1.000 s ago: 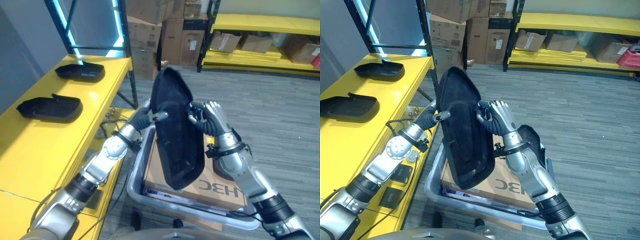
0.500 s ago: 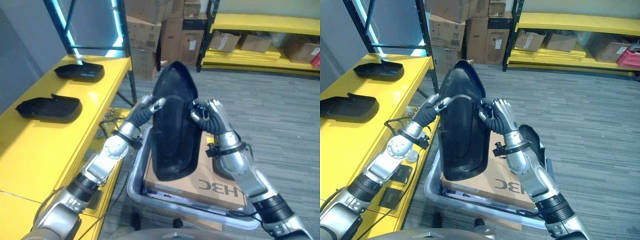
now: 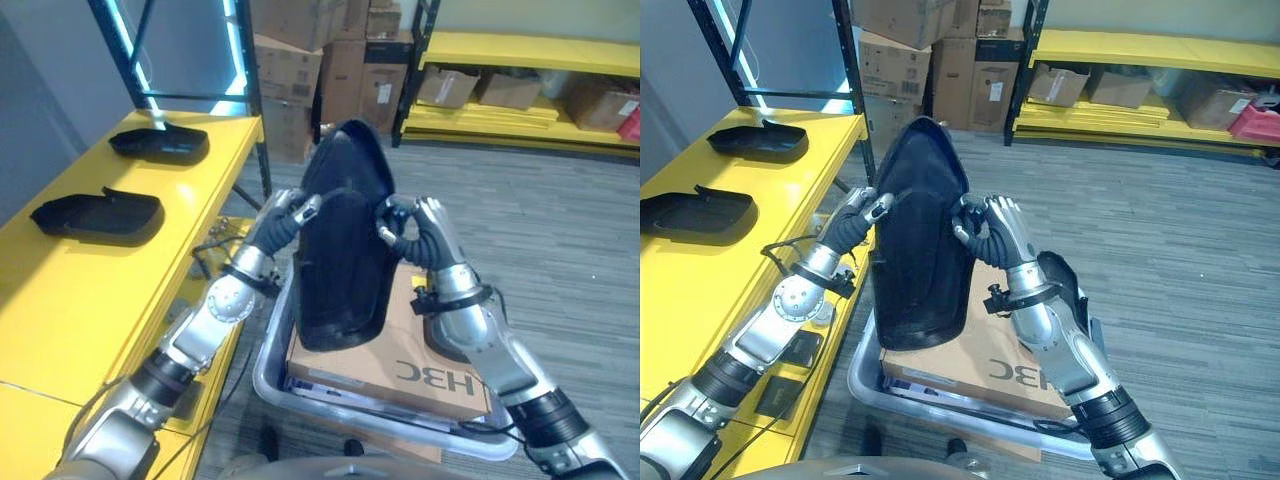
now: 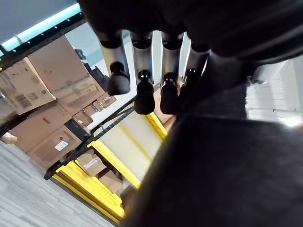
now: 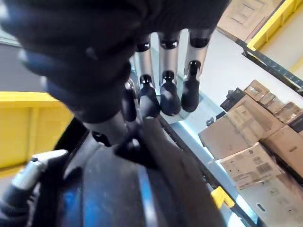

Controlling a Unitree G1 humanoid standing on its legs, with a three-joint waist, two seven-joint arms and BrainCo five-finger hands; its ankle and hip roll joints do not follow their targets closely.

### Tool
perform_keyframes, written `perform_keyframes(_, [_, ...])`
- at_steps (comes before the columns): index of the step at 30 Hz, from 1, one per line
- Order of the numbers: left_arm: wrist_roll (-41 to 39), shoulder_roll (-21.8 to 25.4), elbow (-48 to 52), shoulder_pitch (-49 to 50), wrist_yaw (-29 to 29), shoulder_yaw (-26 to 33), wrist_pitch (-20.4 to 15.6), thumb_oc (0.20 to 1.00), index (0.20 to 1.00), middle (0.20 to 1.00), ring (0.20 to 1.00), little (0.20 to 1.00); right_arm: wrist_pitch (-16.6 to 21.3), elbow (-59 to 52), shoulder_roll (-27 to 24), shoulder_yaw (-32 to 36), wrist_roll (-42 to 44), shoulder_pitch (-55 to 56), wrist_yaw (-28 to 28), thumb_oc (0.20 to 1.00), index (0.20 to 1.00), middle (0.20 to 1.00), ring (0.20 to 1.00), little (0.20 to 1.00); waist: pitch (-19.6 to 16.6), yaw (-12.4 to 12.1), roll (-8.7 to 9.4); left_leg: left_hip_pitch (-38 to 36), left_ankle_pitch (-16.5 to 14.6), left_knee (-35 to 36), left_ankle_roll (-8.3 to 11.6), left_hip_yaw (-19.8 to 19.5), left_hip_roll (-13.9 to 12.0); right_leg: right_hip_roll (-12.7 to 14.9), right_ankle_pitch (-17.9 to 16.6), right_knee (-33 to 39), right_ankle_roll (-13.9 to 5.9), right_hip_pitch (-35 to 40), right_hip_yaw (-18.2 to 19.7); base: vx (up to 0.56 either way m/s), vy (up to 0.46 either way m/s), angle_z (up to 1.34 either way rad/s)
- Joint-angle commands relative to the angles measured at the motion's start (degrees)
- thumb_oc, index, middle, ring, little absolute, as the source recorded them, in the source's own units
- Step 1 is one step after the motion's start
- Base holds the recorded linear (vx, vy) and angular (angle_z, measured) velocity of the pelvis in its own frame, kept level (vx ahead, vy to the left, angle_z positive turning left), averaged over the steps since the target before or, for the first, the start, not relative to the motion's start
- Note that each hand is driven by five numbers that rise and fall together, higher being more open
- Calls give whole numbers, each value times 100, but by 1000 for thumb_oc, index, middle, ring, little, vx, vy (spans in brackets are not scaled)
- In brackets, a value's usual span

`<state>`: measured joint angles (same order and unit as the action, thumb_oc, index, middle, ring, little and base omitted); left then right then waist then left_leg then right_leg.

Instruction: Move parts from the plastic box to the shelf.

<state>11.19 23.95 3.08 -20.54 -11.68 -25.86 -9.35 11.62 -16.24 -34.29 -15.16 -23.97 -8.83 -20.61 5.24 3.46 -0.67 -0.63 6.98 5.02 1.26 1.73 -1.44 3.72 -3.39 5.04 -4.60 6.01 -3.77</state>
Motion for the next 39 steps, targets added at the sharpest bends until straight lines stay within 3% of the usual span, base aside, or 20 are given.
perform_keyframes(1, [393,-4,-333,-457,-152,-134,-366,200,200,200,200,200,665,-840,198,-116,89,-397,-184,1000,1000,1000,1000,1000,-108,-92,247,-778,-1038,-2,92,31,-242,262,381,-79,-261,-26,-65,4,-35,-1])
perform_keyframes(6, [817,211,-83,18,-994,623,-309,200,200,200,200,200,888,-911,489,439,912,158,-277,1000,1000,1000,1000,1000,-94,-90,237,-788,-1015,-2,113,28,-260,243,404,-82,-246,-7,-76,-1,-30,0])
perform_keyframes(18, [2029,638,305,426,-1928,1926,-138,200,200,200,200,200,1092,-469,888,1577,2185,1455,-24,1000,1000,1000,1000,1000,-144,90,197,-821,-1040,-2,151,76,-274,217,417,-105,-233,-7,-51,0,0,0])
perform_keyframes(21, [1921,590,433,459,-1934,2042,-178,200,200,200,200,200,1083,-299,930,1616,2517,1577,154,1000,1000,1000,1000,1000,-140,110,194,-826,-1041,-2,153,89,-273,218,412,-118,-231,-19,-44,0,0,0])
perform_keyframes(22, [1656,558,680,488,-1858,2201,-338,200,200,200,200,200,1019,-63,918,1557,3022,1700,488,1000,1000,1000,1000,1000,-128,118,205,-819,-1037,-2,159,98,-276,217,406,-124,-230,-38,-38,0,0,0])
perform_keyframes(30, [147,240,1617,1239,-1444,2645,-1029,200,200,200,200,200,976,176,930,1379,3831,1852,1188,1000,1000,1000,1000,1000,-73,26,250,-800,-1021,-2,169,95,-267,222,393,-127,-226,-54,-43,-8,-25,-7])
perform_keyframes(39, [-254,285,1785,1595,-1339,2727,-1116,200,200,200,200,200,934,320,887,924,4161,1359,1520,1000,1000,1000,1000,1000,-70,-192,270,-790,-1005,-2,178,-37,-281,221,445,-122,-199,27,-148,3,-11,6])
